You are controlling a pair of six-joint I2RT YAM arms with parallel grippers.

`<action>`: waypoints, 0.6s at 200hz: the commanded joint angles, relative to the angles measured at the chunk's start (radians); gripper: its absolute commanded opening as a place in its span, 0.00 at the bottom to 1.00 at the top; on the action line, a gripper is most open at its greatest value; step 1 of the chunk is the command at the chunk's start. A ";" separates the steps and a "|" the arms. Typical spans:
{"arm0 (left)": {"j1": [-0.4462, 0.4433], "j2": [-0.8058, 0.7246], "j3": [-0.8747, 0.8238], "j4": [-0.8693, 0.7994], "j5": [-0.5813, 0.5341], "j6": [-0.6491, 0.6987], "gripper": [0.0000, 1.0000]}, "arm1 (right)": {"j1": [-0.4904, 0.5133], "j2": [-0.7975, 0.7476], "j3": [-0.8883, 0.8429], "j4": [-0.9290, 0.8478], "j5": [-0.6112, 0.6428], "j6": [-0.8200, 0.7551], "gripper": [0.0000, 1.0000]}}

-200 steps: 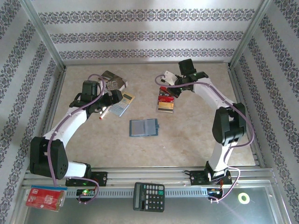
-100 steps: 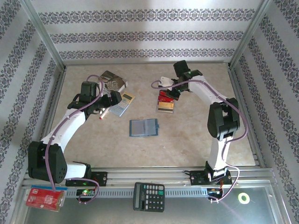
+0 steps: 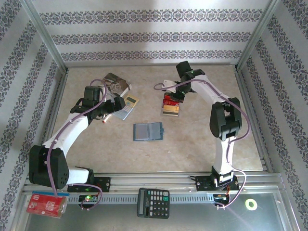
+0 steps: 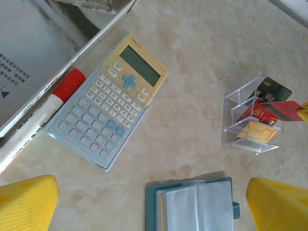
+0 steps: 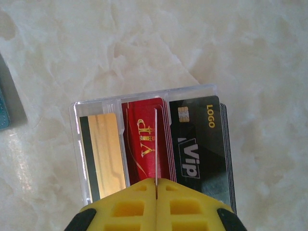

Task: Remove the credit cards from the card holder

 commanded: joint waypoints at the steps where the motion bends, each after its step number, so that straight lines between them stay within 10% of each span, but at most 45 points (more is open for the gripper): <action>1: 0.010 0.003 -0.007 -0.032 -0.019 0.027 1.00 | 0.022 0.036 0.050 -0.041 -0.009 -0.043 0.00; 120: 0.012 0.022 0.011 -0.040 -0.013 0.021 1.00 | 0.016 0.082 0.109 -0.079 0.017 -0.068 0.05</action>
